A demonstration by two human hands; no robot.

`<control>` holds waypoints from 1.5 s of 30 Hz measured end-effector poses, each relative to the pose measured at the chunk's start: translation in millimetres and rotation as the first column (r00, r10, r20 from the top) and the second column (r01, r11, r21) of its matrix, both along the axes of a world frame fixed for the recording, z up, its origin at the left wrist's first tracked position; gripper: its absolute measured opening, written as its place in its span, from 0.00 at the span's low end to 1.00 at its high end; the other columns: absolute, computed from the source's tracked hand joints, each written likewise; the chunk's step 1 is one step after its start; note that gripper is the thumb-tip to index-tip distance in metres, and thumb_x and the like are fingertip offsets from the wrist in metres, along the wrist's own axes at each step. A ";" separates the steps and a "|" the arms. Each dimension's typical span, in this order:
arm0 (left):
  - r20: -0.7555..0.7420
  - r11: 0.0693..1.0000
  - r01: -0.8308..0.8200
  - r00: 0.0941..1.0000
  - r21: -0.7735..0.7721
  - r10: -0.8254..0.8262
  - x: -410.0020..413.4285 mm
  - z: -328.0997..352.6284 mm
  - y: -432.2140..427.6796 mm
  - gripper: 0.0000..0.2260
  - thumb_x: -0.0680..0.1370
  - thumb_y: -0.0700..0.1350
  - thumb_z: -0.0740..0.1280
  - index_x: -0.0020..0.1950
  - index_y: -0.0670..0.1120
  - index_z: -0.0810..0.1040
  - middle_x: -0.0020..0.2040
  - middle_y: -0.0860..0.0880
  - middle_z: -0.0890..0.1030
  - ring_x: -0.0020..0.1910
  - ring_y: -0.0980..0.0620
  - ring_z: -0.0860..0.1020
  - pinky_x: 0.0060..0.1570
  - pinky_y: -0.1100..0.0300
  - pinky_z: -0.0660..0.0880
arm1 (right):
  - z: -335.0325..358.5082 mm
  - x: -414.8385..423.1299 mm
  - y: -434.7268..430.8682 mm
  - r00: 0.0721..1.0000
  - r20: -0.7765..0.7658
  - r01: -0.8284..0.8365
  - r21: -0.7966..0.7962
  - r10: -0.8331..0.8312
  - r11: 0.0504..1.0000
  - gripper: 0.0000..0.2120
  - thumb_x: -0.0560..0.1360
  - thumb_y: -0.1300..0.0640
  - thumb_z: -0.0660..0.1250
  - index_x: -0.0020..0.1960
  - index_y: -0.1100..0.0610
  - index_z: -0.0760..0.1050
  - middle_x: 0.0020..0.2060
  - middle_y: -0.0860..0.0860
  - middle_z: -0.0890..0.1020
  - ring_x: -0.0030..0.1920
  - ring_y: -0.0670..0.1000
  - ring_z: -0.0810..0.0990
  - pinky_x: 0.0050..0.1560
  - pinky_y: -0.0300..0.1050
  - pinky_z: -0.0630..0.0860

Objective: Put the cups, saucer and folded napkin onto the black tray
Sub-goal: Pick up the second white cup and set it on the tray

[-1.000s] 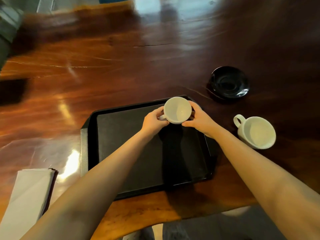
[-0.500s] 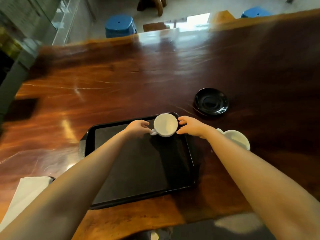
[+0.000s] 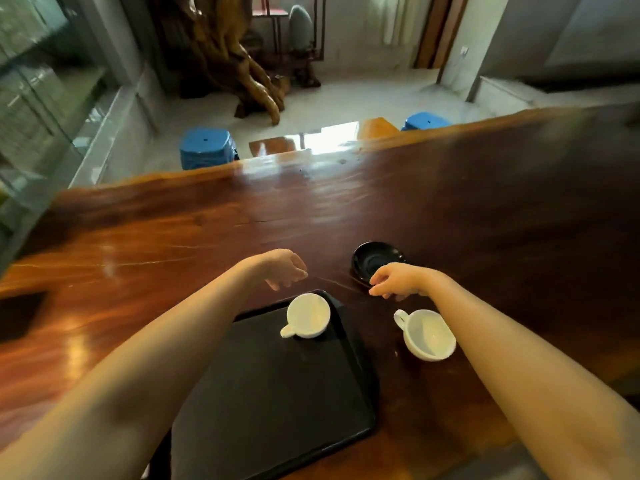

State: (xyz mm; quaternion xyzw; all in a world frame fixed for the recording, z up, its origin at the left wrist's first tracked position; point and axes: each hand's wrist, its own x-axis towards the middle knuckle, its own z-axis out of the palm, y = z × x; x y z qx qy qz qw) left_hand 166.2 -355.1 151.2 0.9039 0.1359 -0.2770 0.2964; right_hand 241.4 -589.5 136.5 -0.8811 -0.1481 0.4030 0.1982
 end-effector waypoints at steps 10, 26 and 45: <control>0.031 0.989 0.150 0.988 -0.011 -0.150 47.9 20.3 -25.7 0.16 0.80 0.45 0.60 0.67 0.45 0.72 0.56 0.44 0.80 0.49 0.49 0.79 0.51 0.51 0.80 | 32.1 35.1 -31.6 0.995 0.094 0.024 -0.118 -0.013 0.993 0.19 0.76 0.55 0.65 0.66 0.58 0.72 0.54 0.54 0.78 0.52 0.50 0.77 0.54 0.49 0.77; -0.067 0.987 -0.160 0.985 -0.009 0.159 135.2 -62.6 -87.7 0.18 0.79 0.46 0.61 0.69 0.44 0.69 0.57 0.43 0.80 0.46 0.48 0.79 0.49 0.52 0.81 | -46.2 189.6 -78.9 0.983 -0.012 -0.181 -0.201 0.183 0.963 0.22 0.77 0.56 0.65 0.69 0.59 0.67 0.62 0.57 0.76 0.56 0.53 0.78 0.56 0.49 0.77; -0.184 0.938 0.013 0.980 -0.346 -0.081 81.6 -162.2 -176.0 0.20 0.73 0.38 0.69 0.62 0.54 0.76 0.63 0.51 0.77 0.58 0.51 0.77 0.59 0.57 0.75 | -134.3 148.0 -133.8 0.816 -0.347 -0.490 0.008 0.462 0.872 0.30 0.72 0.65 0.70 0.70 0.51 0.65 0.66 0.49 0.72 0.64 0.50 0.73 0.60 0.45 0.75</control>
